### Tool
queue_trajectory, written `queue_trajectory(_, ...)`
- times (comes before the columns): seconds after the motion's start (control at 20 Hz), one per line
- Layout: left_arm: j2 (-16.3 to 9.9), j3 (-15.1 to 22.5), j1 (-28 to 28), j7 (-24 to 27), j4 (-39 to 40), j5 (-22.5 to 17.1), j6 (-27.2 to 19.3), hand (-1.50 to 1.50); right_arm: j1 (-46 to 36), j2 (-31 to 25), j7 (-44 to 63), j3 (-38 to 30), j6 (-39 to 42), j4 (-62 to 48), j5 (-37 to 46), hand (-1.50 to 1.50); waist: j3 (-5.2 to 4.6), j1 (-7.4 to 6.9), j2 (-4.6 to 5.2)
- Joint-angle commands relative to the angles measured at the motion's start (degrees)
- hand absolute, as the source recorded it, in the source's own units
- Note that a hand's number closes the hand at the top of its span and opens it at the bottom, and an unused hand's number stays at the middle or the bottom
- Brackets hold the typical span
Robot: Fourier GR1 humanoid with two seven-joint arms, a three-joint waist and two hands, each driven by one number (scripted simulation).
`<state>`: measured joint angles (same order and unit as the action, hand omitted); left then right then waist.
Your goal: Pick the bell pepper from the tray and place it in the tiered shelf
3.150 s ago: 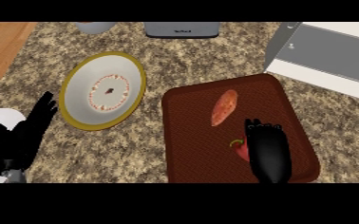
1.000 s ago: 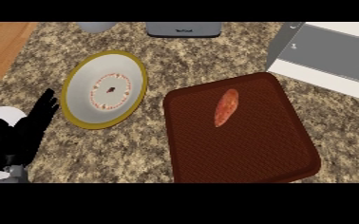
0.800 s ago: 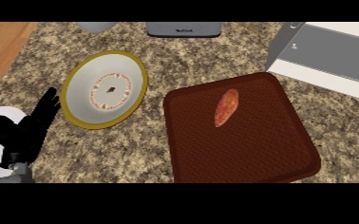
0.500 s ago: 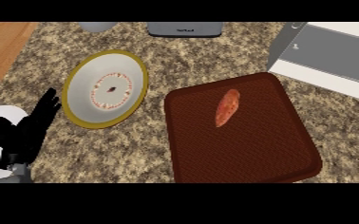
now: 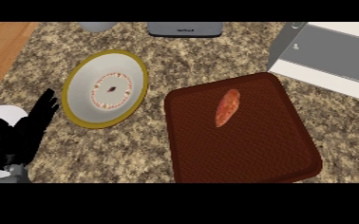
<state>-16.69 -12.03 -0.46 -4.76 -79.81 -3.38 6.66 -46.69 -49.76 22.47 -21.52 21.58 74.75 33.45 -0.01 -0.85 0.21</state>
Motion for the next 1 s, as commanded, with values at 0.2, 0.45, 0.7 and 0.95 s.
queue_trajectory(0.2,0.74,0.14,-0.49,-1.1,-1.52,0.28,-0.17,0.0,-1.42,-0.53,-11.49,0.63,-9.13,-19.02,4.26,1.5,0.03,-0.25,0.1)
queue_trajectory(0.45,-0.09,0.1,-0.51,-4.46,-4.47,0.37,-0.15,0.0,-6.54,1.82,-8.07,0.51,-16.69,-27.86,7.11,-1.5,0.05,-0.84,0.18)
queue_trajectory(0.7,0.48,-0.39,-1.45,-0.99,0.25,0.4,0.9,0.0,-6.7,-0.66,-17.82,2.86,-16.89,-34.03,9.1,-1.5,0.02,-0.3,0.18)
queue_trajectory(0.95,2.94,1.06,-3.63,-2.79,-1.17,2.52,-2.71,0.0,-10.16,-0.78,-19.36,-0.9,-17.11,-36.94,5.15,-1.5,0.03,0.03,0.08)
